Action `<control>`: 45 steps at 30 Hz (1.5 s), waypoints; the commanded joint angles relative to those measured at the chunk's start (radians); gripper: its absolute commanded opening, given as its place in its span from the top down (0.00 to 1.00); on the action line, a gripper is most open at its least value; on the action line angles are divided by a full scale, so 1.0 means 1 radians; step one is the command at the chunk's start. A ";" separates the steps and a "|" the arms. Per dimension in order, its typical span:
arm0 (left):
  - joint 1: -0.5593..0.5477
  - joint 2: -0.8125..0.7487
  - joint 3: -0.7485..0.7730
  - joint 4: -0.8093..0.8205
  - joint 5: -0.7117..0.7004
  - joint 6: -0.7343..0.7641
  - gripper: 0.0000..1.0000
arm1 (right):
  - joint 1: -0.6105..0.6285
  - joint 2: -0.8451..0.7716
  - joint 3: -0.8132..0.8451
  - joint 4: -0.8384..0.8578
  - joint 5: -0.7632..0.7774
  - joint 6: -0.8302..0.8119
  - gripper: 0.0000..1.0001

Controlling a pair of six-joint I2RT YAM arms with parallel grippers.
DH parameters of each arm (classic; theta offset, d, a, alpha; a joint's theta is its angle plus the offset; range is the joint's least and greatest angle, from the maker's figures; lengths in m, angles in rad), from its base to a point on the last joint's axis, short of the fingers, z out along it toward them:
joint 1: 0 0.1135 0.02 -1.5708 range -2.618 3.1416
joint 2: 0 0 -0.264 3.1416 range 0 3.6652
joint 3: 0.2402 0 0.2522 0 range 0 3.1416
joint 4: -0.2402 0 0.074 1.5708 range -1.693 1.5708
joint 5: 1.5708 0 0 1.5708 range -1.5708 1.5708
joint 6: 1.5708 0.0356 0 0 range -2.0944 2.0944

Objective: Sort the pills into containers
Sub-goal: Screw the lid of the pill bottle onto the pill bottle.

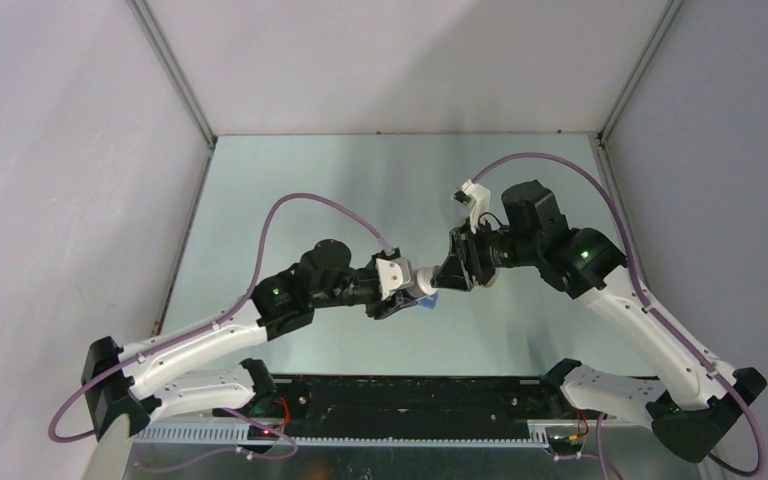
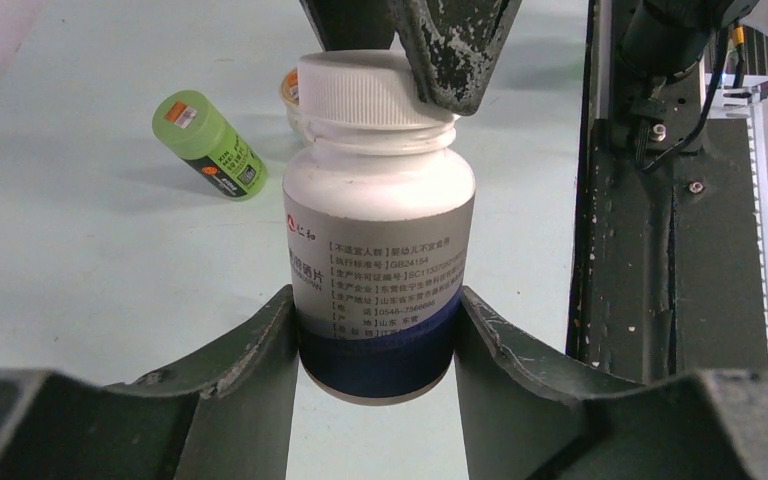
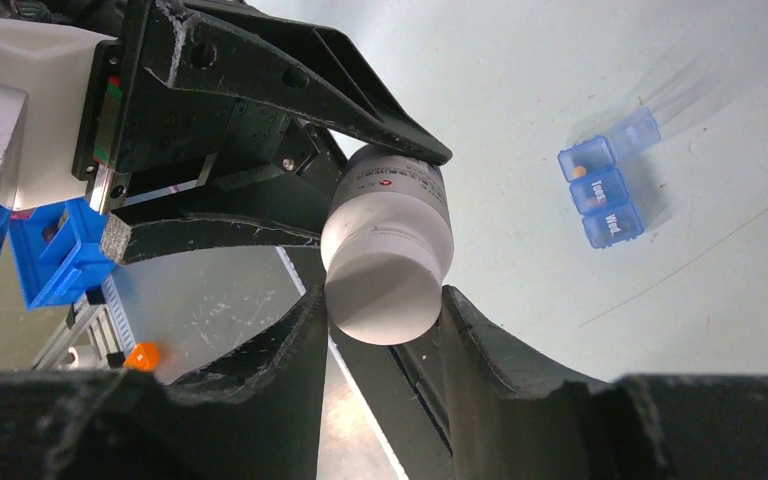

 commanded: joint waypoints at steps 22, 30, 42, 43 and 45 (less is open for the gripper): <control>-0.008 -0.035 -0.012 0.154 -0.082 0.020 1.00 | 0.017 0.034 -0.106 0.160 0.157 0.458 0.58; -0.009 -0.027 -0.018 0.153 -0.071 0.016 1.00 | 0.008 -0.007 -0.108 0.172 0.194 0.463 0.30; -0.009 -0.004 -0.022 0.190 -0.033 -0.020 1.00 | -0.002 -0.139 -0.112 0.221 0.145 0.248 0.01; -0.009 -0.005 -0.022 0.192 -0.029 -0.023 1.00 | -0.002 -0.152 -0.112 0.220 0.138 0.216 0.01; -0.010 -0.006 -0.022 0.194 -0.019 -0.026 1.00 | 0.000 -0.173 -0.114 0.216 0.162 0.180 0.01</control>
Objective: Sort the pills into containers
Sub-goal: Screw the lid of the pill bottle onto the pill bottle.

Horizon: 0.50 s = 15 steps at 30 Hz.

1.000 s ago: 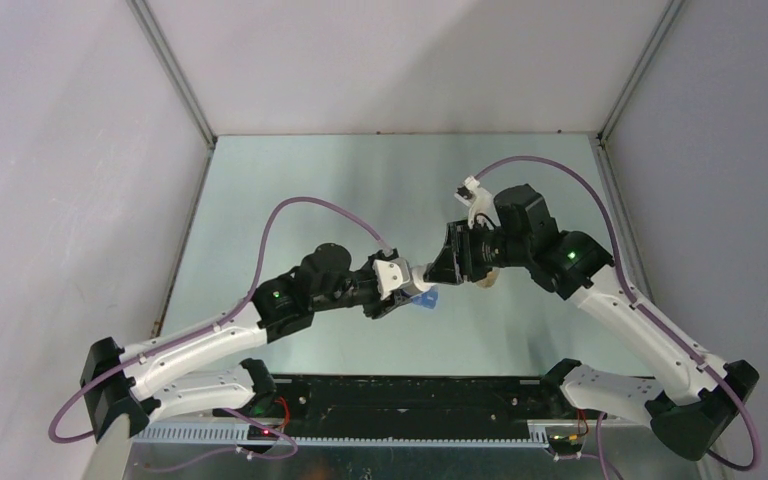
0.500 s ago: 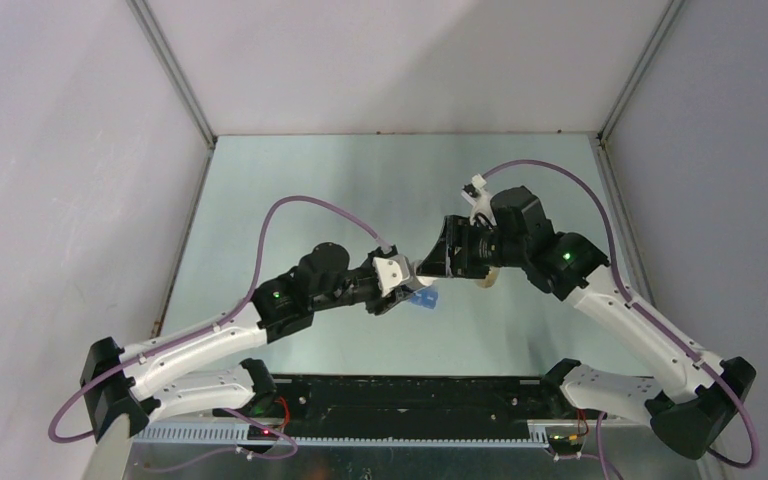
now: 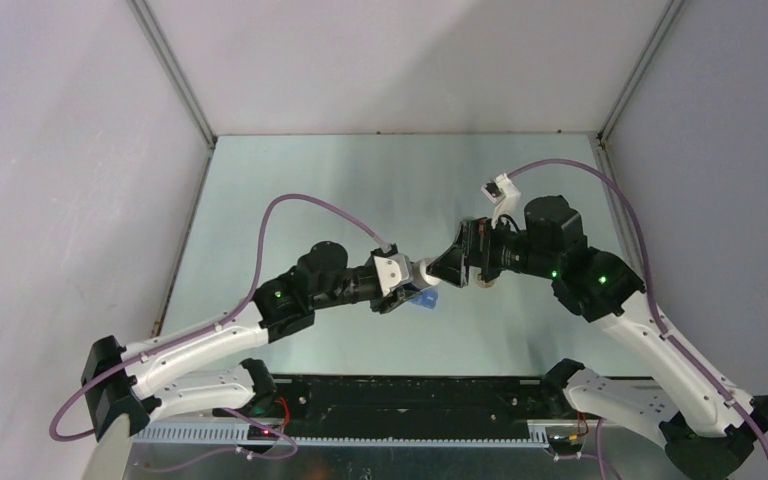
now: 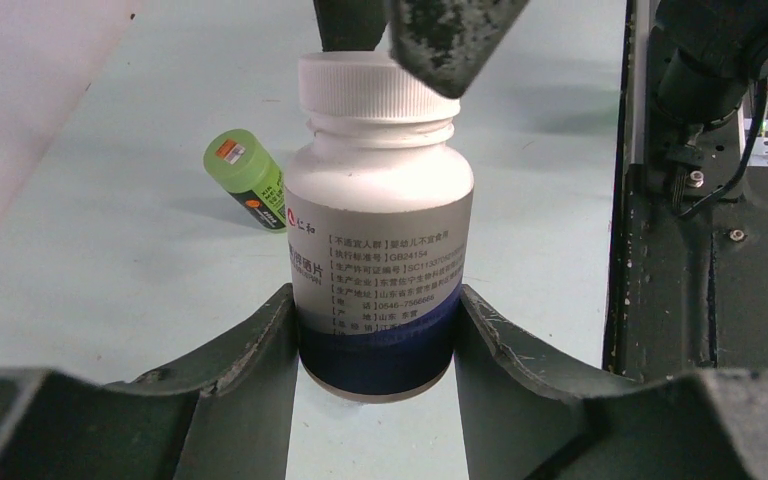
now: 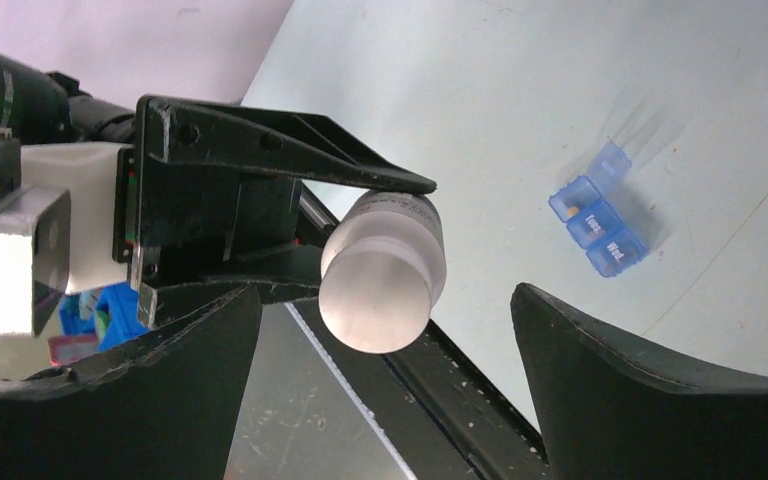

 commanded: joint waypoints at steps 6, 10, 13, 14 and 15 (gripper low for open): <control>-0.005 -0.006 0.014 0.070 0.067 -0.024 1.00 | 0.002 -0.086 -0.019 0.044 -0.022 -0.239 0.09; -0.004 -0.006 0.022 0.056 0.095 -0.023 1.00 | 0.002 -0.088 -0.024 0.033 -0.057 -0.311 0.17; -0.004 -0.006 0.029 0.043 0.115 -0.020 1.00 | 0.002 -0.080 -0.024 0.031 -0.086 -0.335 0.21; -0.005 -0.006 0.030 0.042 0.118 -0.020 1.00 | 0.001 -0.077 -0.024 0.033 -0.109 -0.338 0.23; -0.005 -0.007 0.031 0.041 0.123 -0.021 1.00 | 0.001 -0.071 -0.025 0.035 -0.117 -0.339 0.24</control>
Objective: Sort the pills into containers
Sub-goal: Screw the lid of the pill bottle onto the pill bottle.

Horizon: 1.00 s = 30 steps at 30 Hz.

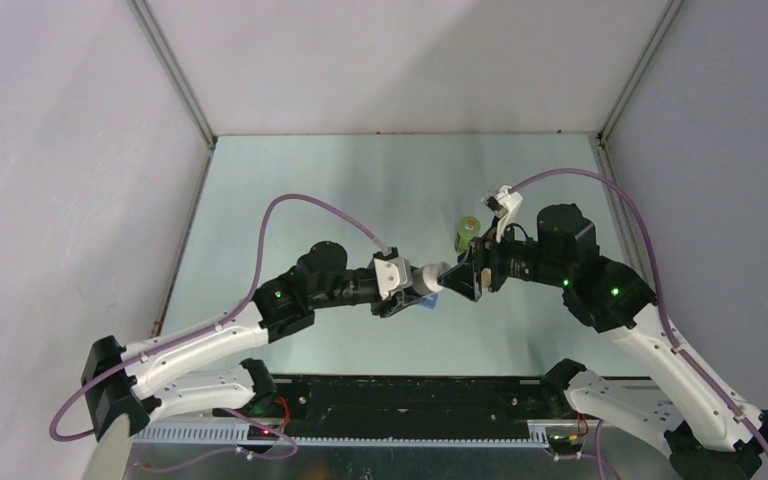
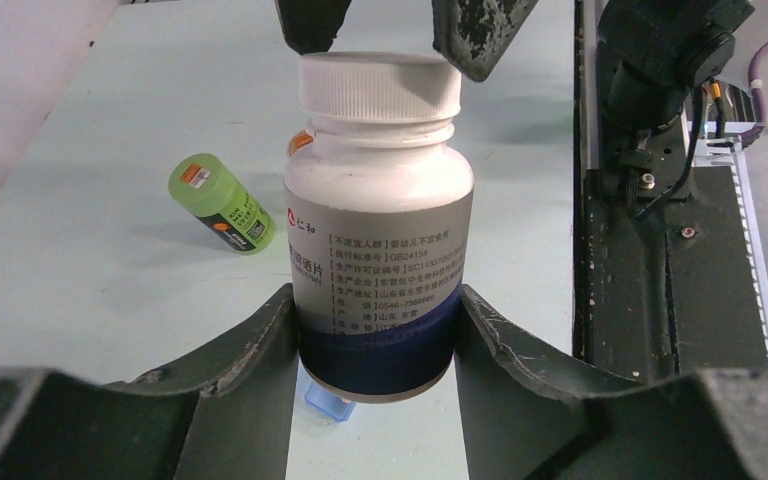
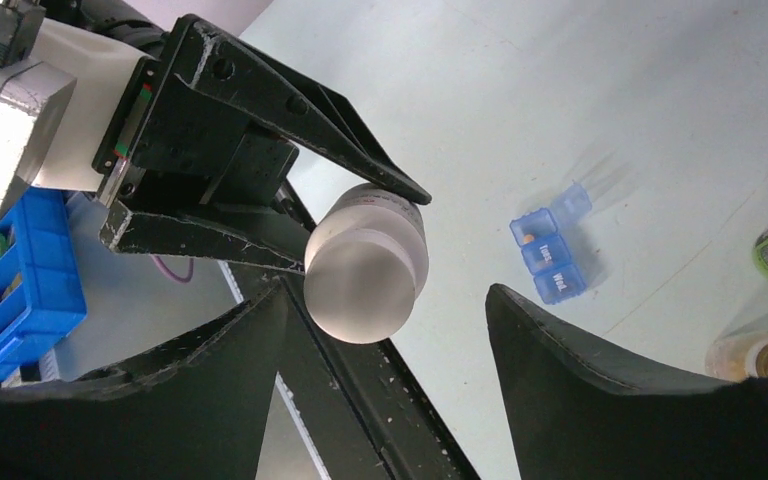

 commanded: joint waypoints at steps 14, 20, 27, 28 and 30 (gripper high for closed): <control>-0.004 -0.013 0.031 0.032 0.072 -0.015 1.00 | 0.002 0.085 -0.001 0.078 0.071 0.082 0.42; -0.004 -0.015 0.030 0.032 0.063 -0.014 1.00 | -0.003 0.109 0.001 0.096 0.182 0.214 0.39; -0.004 -0.014 0.029 0.033 0.052 -0.015 1.00 | -0.017 0.090 0.001 0.110 0.138 0.270 0.15; -0.004 -0.013 0.028 0.034 0.050 -0.014 1.00 | -0.019 0.076 0.000 0.113 0.130 0.264 0.13; -0.005 -0.011 0.028 0.036 0.046 -0.016 1.00 | -0.022 0.053 0.001 0.122 0.101 0.246 0.07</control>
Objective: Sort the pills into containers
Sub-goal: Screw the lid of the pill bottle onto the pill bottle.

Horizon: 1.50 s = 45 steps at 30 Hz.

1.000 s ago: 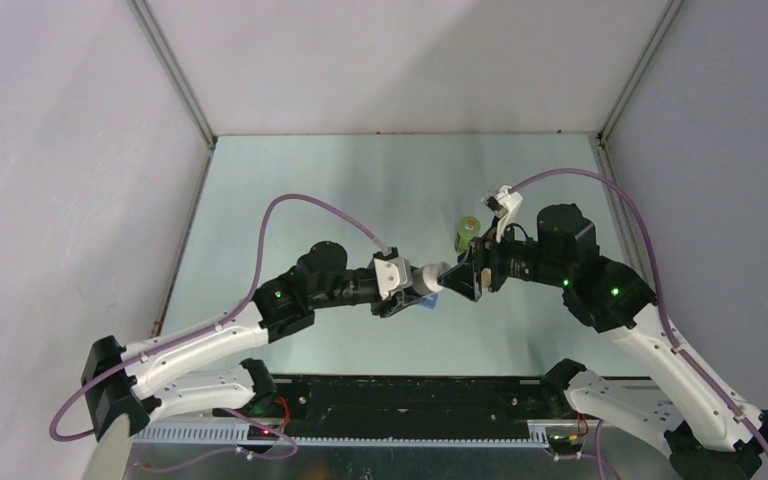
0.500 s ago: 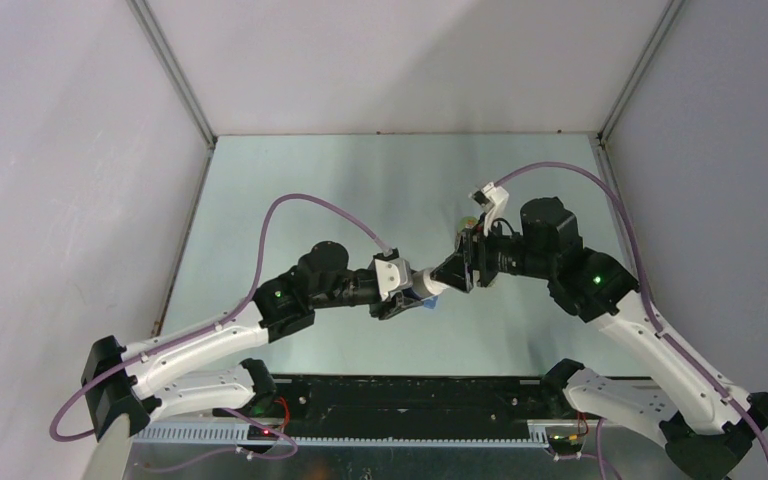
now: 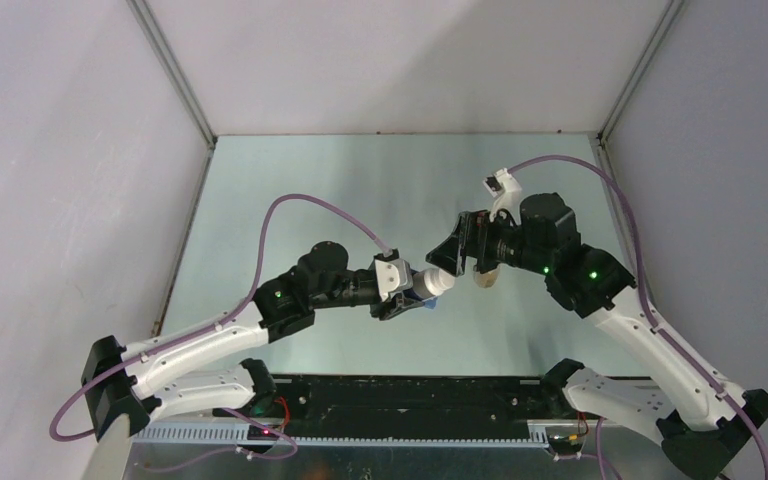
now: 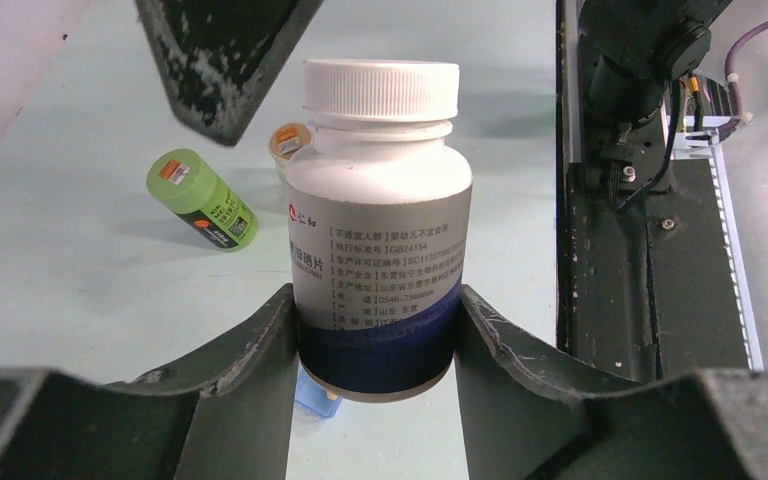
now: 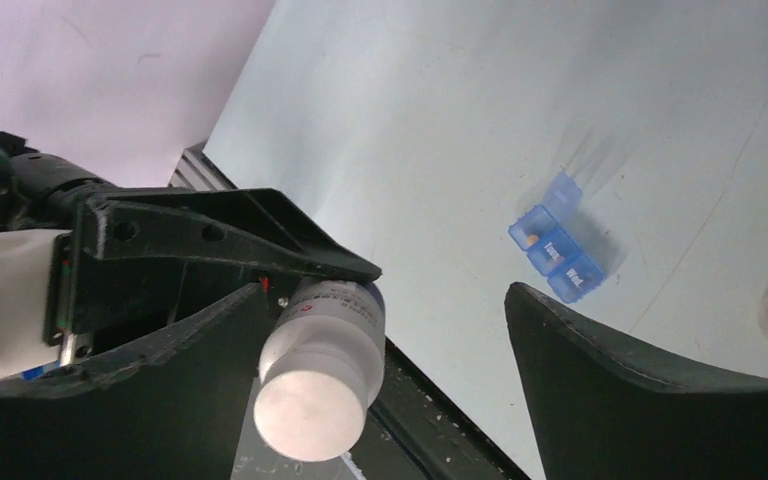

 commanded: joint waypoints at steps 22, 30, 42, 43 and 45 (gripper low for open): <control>-0.005 -0.015 0.031 0.070 0.023 -0.019 1.00 | -0.011 -0.044 -0.003 -0.069 -0.165 -0.226 0.43; -0.004 -0.037 0.014 0.084 -0.004 -0.013 1.00 | -0.005 -0.037 -0.082 0.105 -0.036 0.067 0.67; -0.005 -0.020 0.017 0.074 -0.049 -0.013 1.00 | -0.003 -0.073 -0.096 0.099 0.047 0.196 0.05; -0.005 -0.020 0.017 0.073 -0.050 -0.013 1.00 | -0.008 -0.095 -0.096 0.099 0.036 0.173 0.02; -0.005 -0.020 0.016 0.071 -0.052 -0.015 1.00 | -0.026 -0.129 -0.096 0.100 -0.002 0.102 0.01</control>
